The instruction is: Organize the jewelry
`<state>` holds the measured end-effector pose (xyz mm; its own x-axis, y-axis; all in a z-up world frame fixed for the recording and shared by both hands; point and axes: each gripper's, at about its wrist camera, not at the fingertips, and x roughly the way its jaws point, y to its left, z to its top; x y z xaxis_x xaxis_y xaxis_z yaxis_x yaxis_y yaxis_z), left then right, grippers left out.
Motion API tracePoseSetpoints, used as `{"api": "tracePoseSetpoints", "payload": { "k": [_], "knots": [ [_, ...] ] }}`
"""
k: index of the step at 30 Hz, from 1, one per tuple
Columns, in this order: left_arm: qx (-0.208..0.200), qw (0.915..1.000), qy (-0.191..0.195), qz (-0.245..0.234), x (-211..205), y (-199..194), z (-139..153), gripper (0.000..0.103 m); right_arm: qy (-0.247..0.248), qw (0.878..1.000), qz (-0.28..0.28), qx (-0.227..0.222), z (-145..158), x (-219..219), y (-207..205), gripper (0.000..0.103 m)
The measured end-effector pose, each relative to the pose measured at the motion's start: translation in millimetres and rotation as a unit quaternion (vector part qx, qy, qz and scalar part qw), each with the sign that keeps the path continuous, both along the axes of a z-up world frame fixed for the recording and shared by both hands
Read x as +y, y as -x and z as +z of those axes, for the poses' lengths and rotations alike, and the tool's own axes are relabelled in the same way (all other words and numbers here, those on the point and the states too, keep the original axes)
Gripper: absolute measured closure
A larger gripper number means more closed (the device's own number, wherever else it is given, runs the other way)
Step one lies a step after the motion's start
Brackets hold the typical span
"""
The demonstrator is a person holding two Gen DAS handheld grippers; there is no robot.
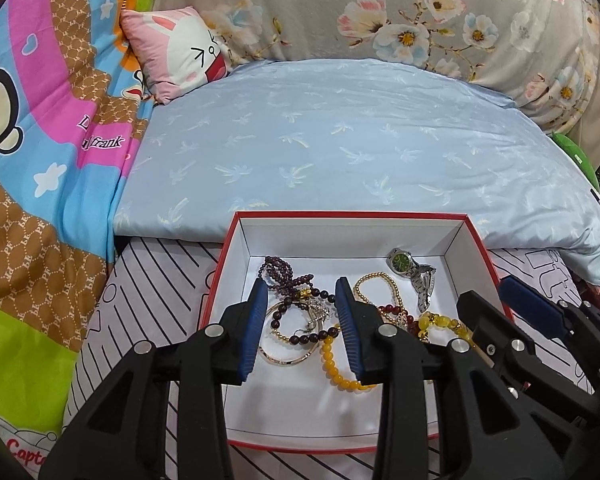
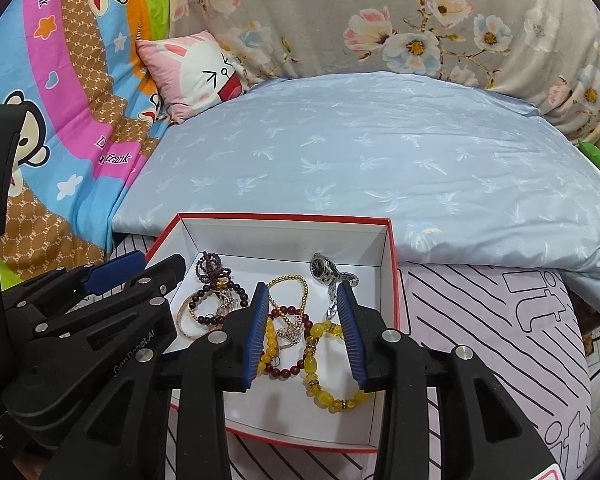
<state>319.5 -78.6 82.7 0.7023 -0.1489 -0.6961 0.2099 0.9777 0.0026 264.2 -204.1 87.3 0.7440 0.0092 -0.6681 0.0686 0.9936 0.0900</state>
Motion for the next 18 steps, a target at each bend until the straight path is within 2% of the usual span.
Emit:
{"api": "tracePoseSetpoints", "payload": {
  "k": [3, 7, 11, 18],
  "knots": [
    [0.000, 1.0000, 0.003, 0.005, 3.0, 4.7, 3.2, 0.068, 0.006, 1.000, -0.007, -0.005, 3.6, -1.3, 6.8, 0.056],
    [-0.004, 0.9999, -0.002, 0.009, 4.9, 16.5, 6.8, 0.063, 0.005, 1.000, -0.014, -0.002, 6.1, -2.0, 17.7, 0.055],
    [-0.011, 0.9998, -0.007, 0.013, 7.9, 30.8, 11.7, 0.051, 0.007, 1.000, -0.021, 0.000, 8.5, -3.0, 33.0, 0.055],
    [-0.010, 0.9999, -0.001, 0.012, 12.4, 51.0, 15.3, 0.049, 0.002, 1.000, -0.028, 0.002, 10.3, -1.7, 55.0, 0.054]
  ]
}}
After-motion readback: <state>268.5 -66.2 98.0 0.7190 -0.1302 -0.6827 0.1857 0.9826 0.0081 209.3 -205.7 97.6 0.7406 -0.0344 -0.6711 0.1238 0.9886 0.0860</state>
